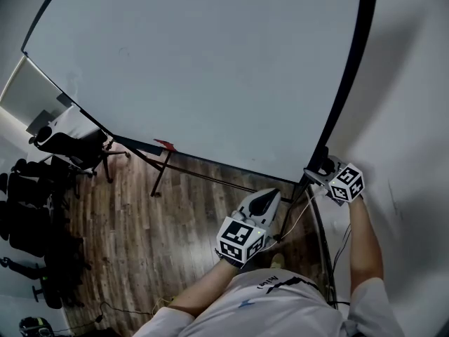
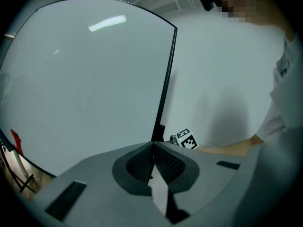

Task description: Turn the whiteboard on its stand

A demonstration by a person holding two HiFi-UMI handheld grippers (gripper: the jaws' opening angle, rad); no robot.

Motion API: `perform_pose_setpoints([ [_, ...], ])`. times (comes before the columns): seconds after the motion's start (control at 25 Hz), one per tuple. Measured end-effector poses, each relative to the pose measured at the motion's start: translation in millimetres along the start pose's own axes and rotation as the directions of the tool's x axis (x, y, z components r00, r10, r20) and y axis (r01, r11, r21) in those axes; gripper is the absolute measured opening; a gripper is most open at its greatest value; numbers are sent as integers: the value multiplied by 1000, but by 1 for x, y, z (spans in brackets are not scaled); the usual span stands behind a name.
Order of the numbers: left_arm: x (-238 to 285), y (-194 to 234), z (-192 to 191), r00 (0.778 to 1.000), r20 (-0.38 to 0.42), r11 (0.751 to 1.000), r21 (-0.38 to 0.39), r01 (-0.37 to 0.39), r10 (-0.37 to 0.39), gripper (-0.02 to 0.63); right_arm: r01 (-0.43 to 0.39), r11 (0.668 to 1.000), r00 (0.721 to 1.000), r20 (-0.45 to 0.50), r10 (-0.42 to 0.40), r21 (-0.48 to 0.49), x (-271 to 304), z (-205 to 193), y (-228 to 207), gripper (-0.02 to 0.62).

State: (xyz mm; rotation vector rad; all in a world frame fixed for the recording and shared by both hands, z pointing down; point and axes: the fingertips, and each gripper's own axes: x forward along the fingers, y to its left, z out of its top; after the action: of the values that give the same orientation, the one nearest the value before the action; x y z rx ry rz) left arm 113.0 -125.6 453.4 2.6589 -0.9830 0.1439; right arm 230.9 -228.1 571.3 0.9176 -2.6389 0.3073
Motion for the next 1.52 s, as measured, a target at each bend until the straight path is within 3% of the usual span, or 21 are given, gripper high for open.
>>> perform_pose_setpoints([
  [0.32,3,-18,-4,1000,-6,1000,9,12,-12,12,6,998,1000,16,-7,58,0,-2,-1,195],
  [0.52,-3,-24,-11,1000,-11,1000,-6,-16,16,12,85,983,994,58,-96,165,-20,-12,2,204],
  [0.68,-13,-28,-30,998,-36,998,-30,-54,53,12,151,946,980,83,-182,287,-52,-38,11,202],
  [0.8,-22,-30,-54,995,-71,995,-58,-80,76,12,111,933,976,138,-166,343,-55,-42,42,186],
  [0.92,-36,-31,-65,991,-99,994,-62,-96,89,12,70,947,977,171,-129,312,-44,-26,86,79],
  [1.0,-46,-28,-63,990,-98,992,-67,-108,101,12,61,959,978,173,-112,278,-34,-11,114,51],
  [1.12,-61,-23,-57,989,-85,990,-65,-123,117,12,46,971,978,187,-91,235,-27,14,150,42],
  [1.32,-95,-23,-57,990,-74,989,-74,-125,120,12,20,965,973,218,-79,261,-22,41,203,41],
  [1.52,-144,-29,-55,993,-45,992,-72,-108,105,12,66,967,972,202,-118,246,-21,52,262,41],
])
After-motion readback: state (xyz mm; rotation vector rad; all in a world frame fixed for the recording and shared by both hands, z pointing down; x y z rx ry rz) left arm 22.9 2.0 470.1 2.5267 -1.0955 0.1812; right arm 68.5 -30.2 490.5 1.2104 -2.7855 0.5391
